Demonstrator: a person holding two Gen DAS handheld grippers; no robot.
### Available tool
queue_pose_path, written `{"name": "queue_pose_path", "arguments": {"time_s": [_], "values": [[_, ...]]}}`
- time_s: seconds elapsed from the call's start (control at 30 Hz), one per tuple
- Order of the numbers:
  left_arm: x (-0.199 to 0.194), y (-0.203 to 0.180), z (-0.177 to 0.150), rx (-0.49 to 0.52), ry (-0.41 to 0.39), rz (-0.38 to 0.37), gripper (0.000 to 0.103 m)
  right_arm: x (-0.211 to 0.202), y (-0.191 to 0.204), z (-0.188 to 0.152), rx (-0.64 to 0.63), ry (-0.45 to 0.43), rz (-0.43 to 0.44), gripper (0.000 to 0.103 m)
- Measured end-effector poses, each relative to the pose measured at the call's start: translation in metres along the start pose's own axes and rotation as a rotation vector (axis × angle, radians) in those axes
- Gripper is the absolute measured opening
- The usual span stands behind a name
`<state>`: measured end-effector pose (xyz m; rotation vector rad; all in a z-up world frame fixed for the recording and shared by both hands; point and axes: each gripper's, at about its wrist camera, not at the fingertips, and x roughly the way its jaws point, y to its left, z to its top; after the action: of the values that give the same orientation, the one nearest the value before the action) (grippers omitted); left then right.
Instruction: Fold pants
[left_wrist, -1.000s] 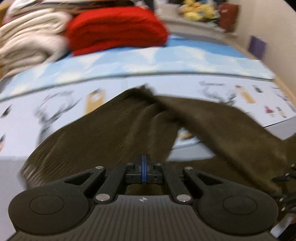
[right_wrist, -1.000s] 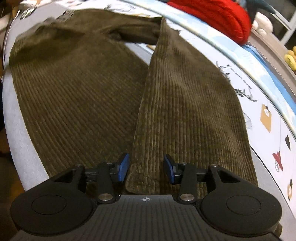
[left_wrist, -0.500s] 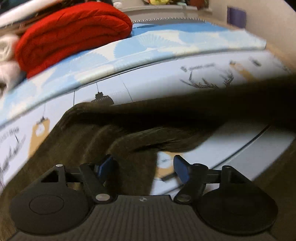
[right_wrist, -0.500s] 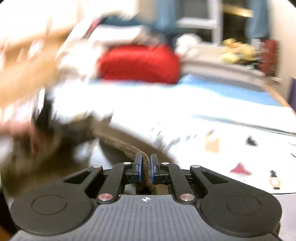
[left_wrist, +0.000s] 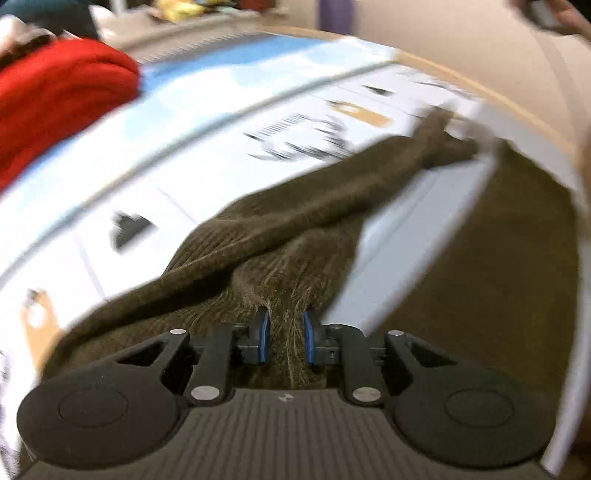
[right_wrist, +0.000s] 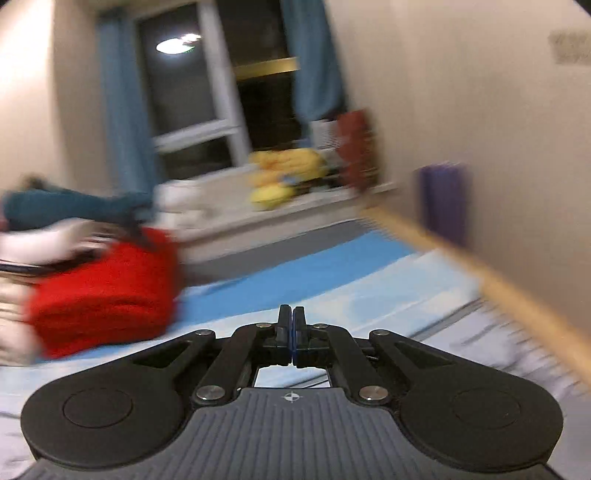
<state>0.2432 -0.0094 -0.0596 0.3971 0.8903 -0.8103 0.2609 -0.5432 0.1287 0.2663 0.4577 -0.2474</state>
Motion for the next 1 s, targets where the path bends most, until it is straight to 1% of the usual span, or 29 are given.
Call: {"name": "queue_pose_path", "arguments": {"time_s": [0.03,0.07,0.13,0.17,0.2,0.23,0.27,0.33,0.37,0.4,0.47,0.5,0.53,0.57,0.6,0.63,0.67,0.7,0.73,0.83,0.87,0.9,0.93,0.97,1.0], "values": [[-0.004,-0.002,-0.005,0.025,0.024,-0.048,0.022,0.004,0.001,-0.014,0.002,0.035,0.018,0.004],[-0.004,-0.005,-0.009,0.059,0.05,-0.074,0.024,0.004,0.001,-0.031,0.004,0.061,0.044,0.004],[-0.002,-0.013,-0.016,0.094,0.103,-0.096,0.032,0.005,-0.001,-0.08,-0.005,0.132,0.091,0.023],[0.0,-0.012,-0.018,0.089,0.108,-0.099,0.043,0.007,-0.004,-0.104,-0.006,0.175,0.094,0.044],[0.0,-0.011,-0.019,0.07,0.095,-0.102,0.047,0.011,-0.008,-0.129,0.005,0.23,0.082,0.052],[-0.001,-0.005,-0.017,0.036,0.07,-0.093,0.047,0.016,-0.015,-0.157,0.038,0.301,0.062,0.051],[-0.003,-0.002,-0.014,-0.003,0.044,-0.083,0.047,0.017,-0.022,-0.179,0.097,0.351,0.048,0.051],[-0.008,0.009,-0.008,-0.09,-0.014,-0.078,0.047,0.027,-0.028,-0.207,0.218,0.466,0.06,0.051],[-0.008,0.01,-0.003,-0.114,-0.032,-0.075,0.049,0.029,-0.028,-0.213,0.274,0.494,0.062,0.05],[-0.008,0.013,-0.001,-0.129,-0.042,-0.061,0.049,0.024,-0.025,-0.219,0.31,0.493,0.065,0.05],[-0.003,0.012,0.005,-0.141,-0.031,-0.047,0.049,0.03,-0.016,-0.221,0.37,0.535,0.098,0.05],[-0.001,0.01,0.004,-0.142,-0.021,-0.049,0.049,0.033,-0.011,-0.227,0.413,0.566,0.106,0.05],[0.001,0.008,0.004,-0.133,-0.01,-0.049,0.049,0.038,-0.007,-0.235,0.448,0.623,0.103,0.05],[0.002,0.003,0.004,-0.12,-0.004,-0.046,0.049,0.046,-0.001,-0.238,0.47,0.684,0.081,0.05],[0.003,0.003,0.0,-0.105,0.004,-0.05,0.049,0.05,0.004,-0.245,0.491,0.71,0.06,0.05],[0.005,0.0,0.0,-0.089,0.01,-0.06,0.049,0.054,0.008,-0.249,0.506,0.713,0.053,0.05],[0.005,-0.003,-0.001,-0.075,0.016,-0.069,0.049,0.057,0.012,-0.25,0.517,0.706,0.033,0.038],[0.007,-0.006,-0.002,-0.06,0.021,-0.074,0.049,0.057,0.013,-0.248,0.531,0.685,-0.009,0.012],[0.007,-0.007,-0.002,-0.051,0.024,-0.075,0.049,0.056,0.013,-0.244,0.549,0.661,-0.038,0.003],[0.013,-0.008,-0.004,-0.051,0.029,-0.074,0.049,0.053,0.024,-0.226,0.574,0.559,-0.063,0.002],[0.014,-0.008,-0.003,-0.053,0.027,-0.07,0.049,0.052,0.029,-0.216,0.597,0.51,-0.044,0.003],[0.015,-0.008,0.0,-0.057,0.02,-0.067,0.049,0.053,0.029,-0.203,0.651,0.432,0.014,0.002],[0.017,-0.008,0.003,-0.063,0.008,-0.064,0.049,0.054,0.032,-0.187,0.697,0.322,0.099,0.002],[0.02,-0.009,0.006,-0.068,-0.004,-0.056,0.049,0.054,0.037,-0.168,0.69,0.191,0.195,0.003],[0.02,-0.009,0.01,-0.079,-0.017,-0.044,0.049,0.051,0.043,-0.15,0.626,0.068,0.243,0.005]]}}
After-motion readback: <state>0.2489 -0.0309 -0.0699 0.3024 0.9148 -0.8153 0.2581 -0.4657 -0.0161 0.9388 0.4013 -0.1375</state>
